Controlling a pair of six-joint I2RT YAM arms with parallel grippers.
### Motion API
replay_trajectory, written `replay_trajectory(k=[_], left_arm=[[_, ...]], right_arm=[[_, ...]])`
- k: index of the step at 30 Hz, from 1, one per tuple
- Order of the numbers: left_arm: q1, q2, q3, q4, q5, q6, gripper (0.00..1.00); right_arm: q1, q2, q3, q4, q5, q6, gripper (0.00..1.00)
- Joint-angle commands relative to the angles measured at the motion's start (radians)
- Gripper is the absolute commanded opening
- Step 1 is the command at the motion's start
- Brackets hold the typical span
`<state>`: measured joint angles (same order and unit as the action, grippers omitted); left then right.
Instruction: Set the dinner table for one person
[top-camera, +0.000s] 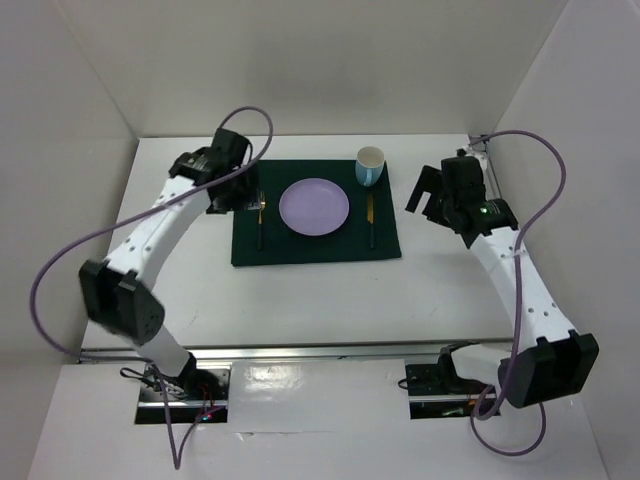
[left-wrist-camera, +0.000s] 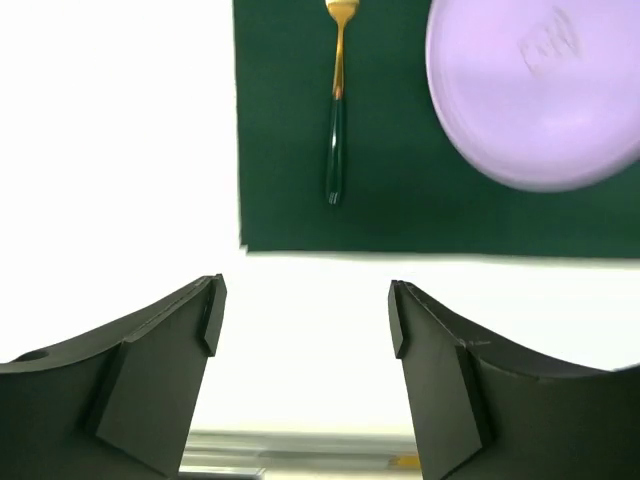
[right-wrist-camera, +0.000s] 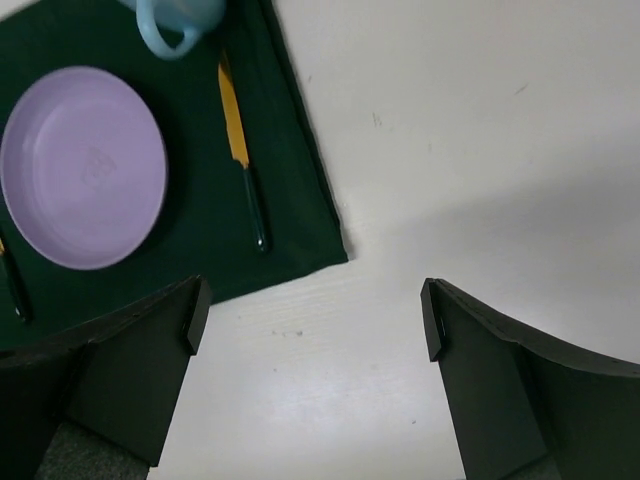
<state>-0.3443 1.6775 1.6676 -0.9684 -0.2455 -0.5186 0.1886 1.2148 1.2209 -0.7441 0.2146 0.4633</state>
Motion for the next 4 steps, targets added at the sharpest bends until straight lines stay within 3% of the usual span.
replay_trajectory(k=[1,4], left_arm=[[-0.004,-0.120,-0.126,0.048,0.043,0.065,0.83],[-0.004,-0.188,-0.167,0.048,0.061,0.052,0.83]], right_arm=[[-0.008,-0.072,0.015,0.055,0.095,0.037,1.00],[-0.008,-0.072,0.006,0.032,0.095,0.021,1.00]])
